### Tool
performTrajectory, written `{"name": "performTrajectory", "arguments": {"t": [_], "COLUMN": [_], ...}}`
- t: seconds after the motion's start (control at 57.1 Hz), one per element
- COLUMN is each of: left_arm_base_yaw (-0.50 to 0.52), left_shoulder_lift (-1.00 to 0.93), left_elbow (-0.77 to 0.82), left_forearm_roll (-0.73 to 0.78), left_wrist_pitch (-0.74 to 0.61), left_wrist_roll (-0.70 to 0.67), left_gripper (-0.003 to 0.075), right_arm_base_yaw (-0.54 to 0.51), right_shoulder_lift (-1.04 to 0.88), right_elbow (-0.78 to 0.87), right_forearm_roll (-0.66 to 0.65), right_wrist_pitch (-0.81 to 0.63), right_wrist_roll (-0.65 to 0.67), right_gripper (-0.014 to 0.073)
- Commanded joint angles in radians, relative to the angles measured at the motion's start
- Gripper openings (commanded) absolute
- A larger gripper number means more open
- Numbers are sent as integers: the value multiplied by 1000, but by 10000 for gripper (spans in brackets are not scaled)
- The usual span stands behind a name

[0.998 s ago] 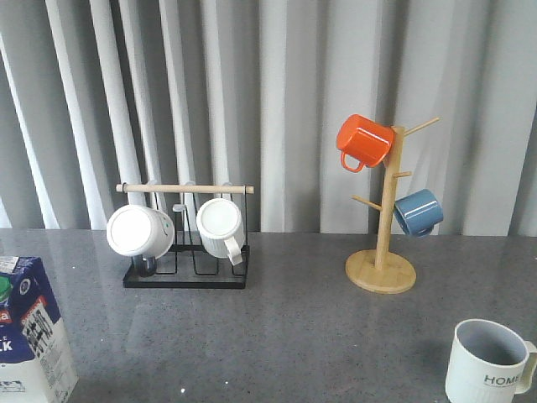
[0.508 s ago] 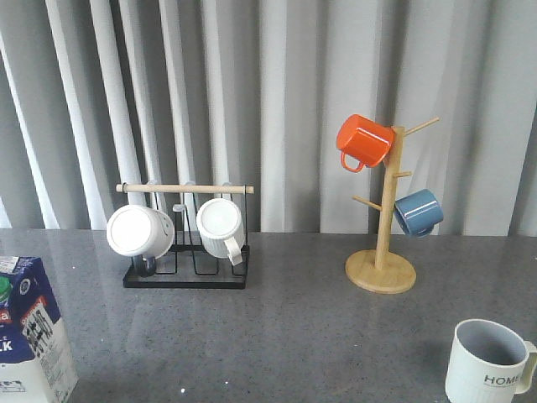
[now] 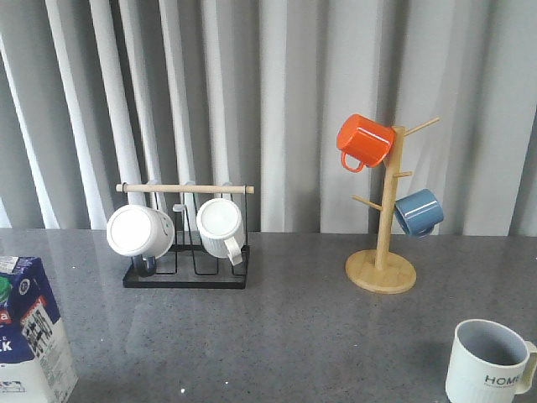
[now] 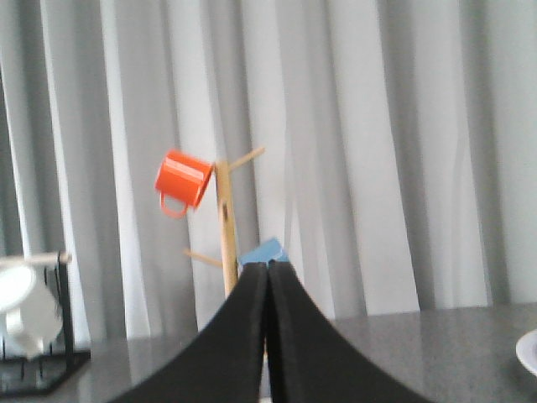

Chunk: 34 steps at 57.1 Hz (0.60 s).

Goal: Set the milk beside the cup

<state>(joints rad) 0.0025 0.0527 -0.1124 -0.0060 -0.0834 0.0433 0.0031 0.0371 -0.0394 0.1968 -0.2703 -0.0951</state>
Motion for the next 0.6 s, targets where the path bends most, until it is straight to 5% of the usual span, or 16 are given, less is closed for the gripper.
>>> {"name": "performTrajectory", "arguments": {"t": [0.0,0.123,0.245,0.578], "left_arm_base_yaw": [-1,-1,-4,-56], "left_shoulder_lift": [151,371,510,563], "left_elbow": [-126,-260,-351,-366], "left_forearm_roll": [-8,-20,-45,-43], "left_wrist_pitch": [-78,-79,-100,-132], "left_wrist_roll": [20,-2,-52,-64], "left_gripper": [-6,-6,-6,-5], "right_arm_base_yaw": [-8,-8,-8,-7], "right_shoulder_lift": [131,354,507,588], "right_elbow": [-130,-251,-315,-319], "right_forearm_roll": [159,424,688,799], "right_wrist_pitch": [-61,-18,-32,135], "right_wrist_roll": [-168,-452,-599,-1000], "right_gripper": [-9,-9,-9,-9]}}
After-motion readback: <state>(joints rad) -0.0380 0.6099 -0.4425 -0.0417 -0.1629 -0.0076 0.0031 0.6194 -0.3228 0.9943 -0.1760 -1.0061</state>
